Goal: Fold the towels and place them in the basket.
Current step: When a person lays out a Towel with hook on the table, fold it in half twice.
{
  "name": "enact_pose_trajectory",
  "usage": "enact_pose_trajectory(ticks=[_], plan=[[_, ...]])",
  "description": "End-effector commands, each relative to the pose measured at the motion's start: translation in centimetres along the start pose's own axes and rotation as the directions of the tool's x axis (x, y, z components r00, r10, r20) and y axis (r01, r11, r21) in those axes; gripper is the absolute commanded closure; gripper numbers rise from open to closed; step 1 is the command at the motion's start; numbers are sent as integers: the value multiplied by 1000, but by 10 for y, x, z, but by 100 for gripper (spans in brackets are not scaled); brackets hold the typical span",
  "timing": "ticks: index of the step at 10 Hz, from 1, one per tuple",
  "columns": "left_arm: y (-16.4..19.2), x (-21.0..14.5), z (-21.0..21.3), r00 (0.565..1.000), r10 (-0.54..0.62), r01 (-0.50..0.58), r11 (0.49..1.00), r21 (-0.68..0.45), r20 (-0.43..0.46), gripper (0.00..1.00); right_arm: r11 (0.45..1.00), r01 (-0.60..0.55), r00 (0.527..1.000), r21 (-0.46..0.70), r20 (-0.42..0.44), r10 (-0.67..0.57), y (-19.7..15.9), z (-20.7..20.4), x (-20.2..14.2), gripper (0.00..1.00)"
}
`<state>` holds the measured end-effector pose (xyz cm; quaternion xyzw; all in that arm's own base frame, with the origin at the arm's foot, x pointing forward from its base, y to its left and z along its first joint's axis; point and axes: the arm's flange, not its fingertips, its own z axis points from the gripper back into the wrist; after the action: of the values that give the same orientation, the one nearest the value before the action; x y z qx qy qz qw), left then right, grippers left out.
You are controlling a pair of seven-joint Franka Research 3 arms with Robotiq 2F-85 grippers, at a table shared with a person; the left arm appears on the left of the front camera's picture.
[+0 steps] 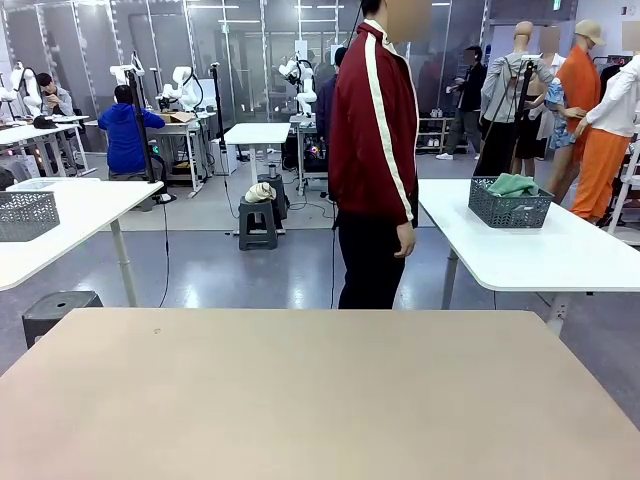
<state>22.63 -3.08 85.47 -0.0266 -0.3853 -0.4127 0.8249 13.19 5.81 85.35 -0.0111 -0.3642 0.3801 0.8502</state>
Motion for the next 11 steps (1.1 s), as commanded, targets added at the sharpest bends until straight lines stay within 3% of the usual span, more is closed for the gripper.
enact_pose_trajectory(ticks=[1, 8, 11], plan=[[-5, 5, 2, 1000, -14, 14, 1000, -5, -20, 0, 1000, -10, 1000, 19, -14, 10, -2, 7, 6, 0], [-16, 16, 9, 999, -36, 33, 996, -77, -41, 0, 1000, 1, 1000, 10, -13, -1, -4, -2, 7, 0], [-17, 9, 3, 999, -32, 31, 999, -38, -30, 0, 1000, 1, 1000, 10, -13, -1, -4, -2, 7, 0]])
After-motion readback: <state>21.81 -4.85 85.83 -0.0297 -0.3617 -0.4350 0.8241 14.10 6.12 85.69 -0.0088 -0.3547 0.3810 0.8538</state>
